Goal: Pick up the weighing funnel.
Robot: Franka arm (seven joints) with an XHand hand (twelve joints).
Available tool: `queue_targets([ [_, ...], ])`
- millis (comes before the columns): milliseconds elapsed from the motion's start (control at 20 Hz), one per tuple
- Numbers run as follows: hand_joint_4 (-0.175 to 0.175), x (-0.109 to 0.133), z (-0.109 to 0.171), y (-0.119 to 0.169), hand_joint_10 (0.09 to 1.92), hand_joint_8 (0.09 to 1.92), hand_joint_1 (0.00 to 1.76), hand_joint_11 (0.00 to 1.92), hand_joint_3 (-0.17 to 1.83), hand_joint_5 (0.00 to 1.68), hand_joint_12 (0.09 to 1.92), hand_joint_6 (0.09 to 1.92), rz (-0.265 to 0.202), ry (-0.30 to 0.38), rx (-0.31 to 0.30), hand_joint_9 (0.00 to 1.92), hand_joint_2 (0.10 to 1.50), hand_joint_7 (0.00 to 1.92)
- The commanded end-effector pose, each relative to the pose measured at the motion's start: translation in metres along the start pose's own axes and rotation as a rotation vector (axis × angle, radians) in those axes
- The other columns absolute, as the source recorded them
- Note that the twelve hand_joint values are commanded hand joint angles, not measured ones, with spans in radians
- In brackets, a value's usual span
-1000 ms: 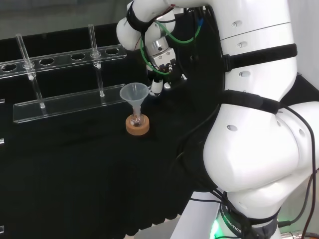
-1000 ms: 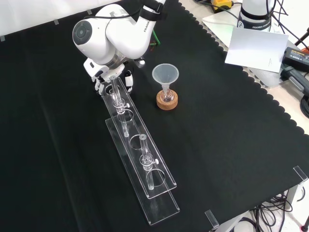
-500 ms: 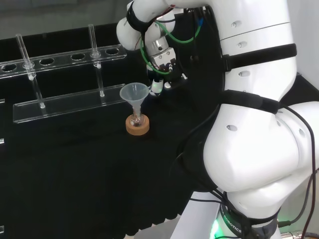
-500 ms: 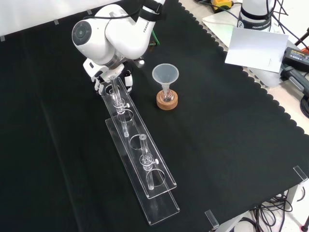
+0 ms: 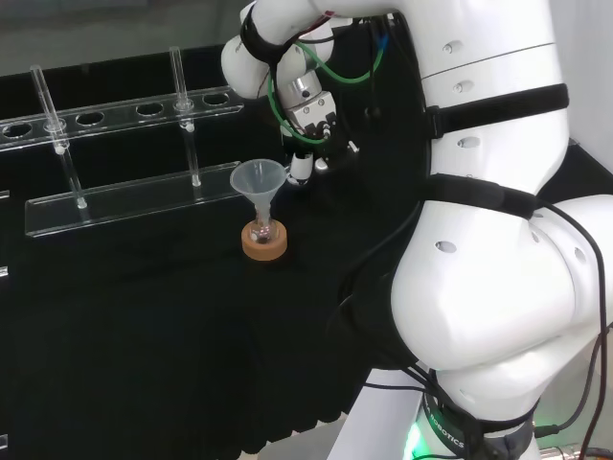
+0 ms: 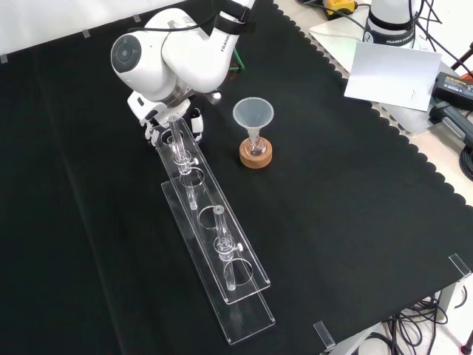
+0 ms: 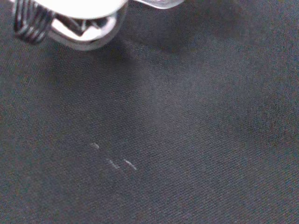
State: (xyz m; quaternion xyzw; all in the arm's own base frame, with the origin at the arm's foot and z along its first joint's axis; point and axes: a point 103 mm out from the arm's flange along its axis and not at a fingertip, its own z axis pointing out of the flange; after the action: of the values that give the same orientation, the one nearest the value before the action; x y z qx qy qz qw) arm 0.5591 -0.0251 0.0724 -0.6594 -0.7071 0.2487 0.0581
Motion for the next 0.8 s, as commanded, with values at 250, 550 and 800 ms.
queue_targets([
  [250, 0.068, -0.0012, 0.0011, 0.0005, 0.36, 0.6, 0.96, 0.73, 0.63, 0.82, 1.22, 0.67, -0.005, 0.005, -0.003, 1.0, 0.57, 0.71],
  [550, 0.112, 0.0016, 0.0013, 0.002, 0.36, 0.6, 0.98, 0.74, 0.64, 1.0, 1.22, 0.61, 0.004, -0.002, 0.0, 1.01, 0.58, 0.73],
  [800, 0.166, 0.0053, 0.0016, 0.0029, 0.37, 0.6, 1.07, 0.74, 0.34, 1.17, 1.22, 0.65, 0.015, -0.022, -0.004, 1.02, 0.82, 0.74],
])
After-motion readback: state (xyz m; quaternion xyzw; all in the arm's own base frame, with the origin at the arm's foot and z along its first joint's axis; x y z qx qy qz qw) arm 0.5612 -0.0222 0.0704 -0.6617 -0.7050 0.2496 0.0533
